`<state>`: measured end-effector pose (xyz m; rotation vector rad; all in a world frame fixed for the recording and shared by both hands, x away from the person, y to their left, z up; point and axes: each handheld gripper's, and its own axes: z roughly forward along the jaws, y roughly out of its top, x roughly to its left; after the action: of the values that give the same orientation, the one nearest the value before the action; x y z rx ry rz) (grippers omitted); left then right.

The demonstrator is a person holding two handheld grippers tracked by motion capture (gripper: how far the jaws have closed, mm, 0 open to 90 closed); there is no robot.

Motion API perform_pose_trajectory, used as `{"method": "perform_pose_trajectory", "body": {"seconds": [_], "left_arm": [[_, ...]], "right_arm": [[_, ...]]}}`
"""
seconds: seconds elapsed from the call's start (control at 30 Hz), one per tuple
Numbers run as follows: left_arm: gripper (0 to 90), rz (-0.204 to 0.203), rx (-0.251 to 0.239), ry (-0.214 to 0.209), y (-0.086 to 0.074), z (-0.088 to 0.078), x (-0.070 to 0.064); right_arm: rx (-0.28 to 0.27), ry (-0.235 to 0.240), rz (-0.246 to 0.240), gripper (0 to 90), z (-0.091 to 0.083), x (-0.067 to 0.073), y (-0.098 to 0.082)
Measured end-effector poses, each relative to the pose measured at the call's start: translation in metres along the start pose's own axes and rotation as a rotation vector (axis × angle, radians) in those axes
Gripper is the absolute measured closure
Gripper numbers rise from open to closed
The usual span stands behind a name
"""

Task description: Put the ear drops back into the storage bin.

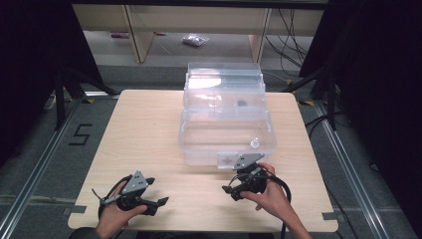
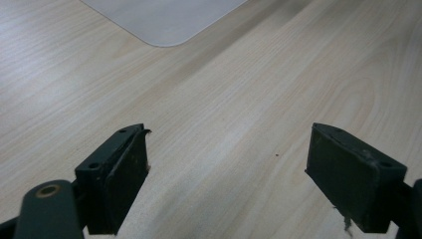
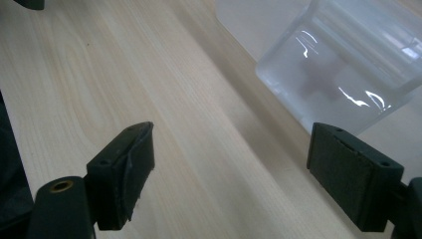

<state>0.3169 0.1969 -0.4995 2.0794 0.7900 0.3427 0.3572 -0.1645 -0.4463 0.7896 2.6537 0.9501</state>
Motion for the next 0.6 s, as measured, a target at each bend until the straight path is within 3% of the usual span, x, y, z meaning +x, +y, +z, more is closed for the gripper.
{"method": "perform_pose_trajectory", "body": {"seconds": [0.6], "left_arm": [[16.0,-0.002,0.004,0.001,0.000,0.000,0.000]], "right_arm": [[0.006,-0.011,0.018,19.8,0.009,0.000,-0.019]]}}
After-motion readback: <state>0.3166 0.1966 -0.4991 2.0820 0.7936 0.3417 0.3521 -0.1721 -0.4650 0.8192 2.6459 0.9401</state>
